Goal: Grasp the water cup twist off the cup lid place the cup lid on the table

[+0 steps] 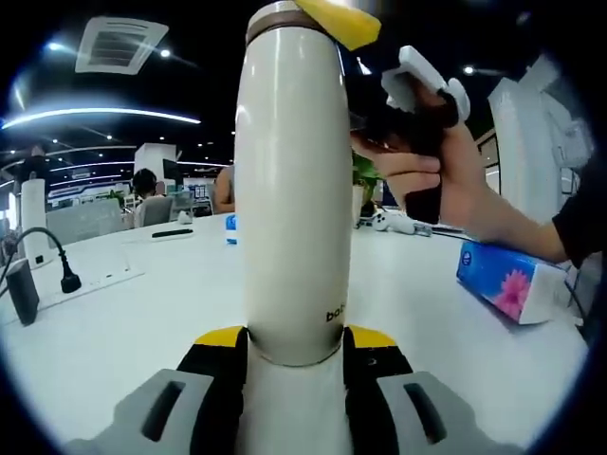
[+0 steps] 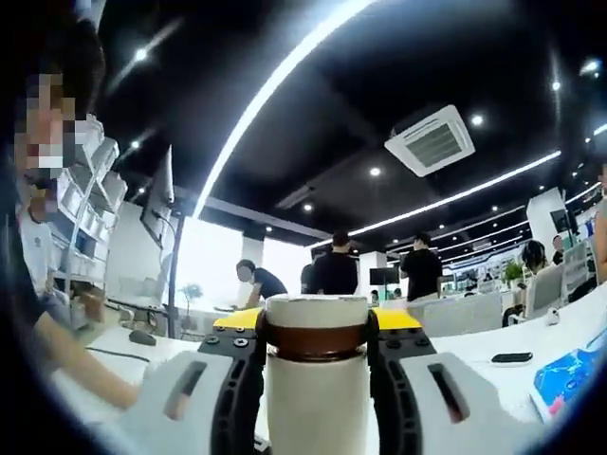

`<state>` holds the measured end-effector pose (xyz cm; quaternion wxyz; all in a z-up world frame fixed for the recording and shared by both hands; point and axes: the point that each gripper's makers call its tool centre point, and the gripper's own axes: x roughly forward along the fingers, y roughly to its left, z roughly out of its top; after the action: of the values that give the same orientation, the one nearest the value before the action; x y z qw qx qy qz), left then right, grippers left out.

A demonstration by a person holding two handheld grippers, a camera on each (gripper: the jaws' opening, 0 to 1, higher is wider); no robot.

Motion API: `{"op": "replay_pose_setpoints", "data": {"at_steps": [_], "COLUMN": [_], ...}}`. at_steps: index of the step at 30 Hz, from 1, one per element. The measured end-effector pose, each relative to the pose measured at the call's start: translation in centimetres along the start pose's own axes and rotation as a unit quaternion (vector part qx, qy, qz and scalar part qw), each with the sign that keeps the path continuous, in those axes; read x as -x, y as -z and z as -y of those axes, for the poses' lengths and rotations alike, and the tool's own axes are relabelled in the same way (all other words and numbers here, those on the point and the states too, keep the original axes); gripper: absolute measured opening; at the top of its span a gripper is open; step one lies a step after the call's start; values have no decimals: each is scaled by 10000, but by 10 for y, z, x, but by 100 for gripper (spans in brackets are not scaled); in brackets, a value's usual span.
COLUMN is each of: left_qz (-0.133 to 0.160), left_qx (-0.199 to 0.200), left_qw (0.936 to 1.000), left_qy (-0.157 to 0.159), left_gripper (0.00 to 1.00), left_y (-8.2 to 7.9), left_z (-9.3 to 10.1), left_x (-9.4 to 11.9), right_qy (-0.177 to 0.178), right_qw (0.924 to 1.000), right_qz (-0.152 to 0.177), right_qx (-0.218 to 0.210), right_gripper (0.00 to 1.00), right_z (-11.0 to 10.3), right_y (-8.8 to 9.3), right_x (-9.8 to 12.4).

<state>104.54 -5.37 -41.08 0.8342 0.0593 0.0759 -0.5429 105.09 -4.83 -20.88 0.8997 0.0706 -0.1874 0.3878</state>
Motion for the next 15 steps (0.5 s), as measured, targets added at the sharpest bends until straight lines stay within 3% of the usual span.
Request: {"op": "replay_pose_setpoints", "data": {"at_steps": [6, 15], "left_qz": [5, 0], "left_qx": [-5, 1], "left_qw": [10000, 10000], "left_qy": [-4, -3], "left_gripper": [42, 42], "left_y": [0, 0], "left_z": [-1, -1], "left_x": [0, 0], "right_qy": [-449, -576], "right_qw": [9988, 9982], "right_qz": [90, 102], "right_qx": [147, -127], "right_gripper": [45, 44], "right_z": [-7, 5], "right_y": [2, 1], "right_x": [-1, 5]}}
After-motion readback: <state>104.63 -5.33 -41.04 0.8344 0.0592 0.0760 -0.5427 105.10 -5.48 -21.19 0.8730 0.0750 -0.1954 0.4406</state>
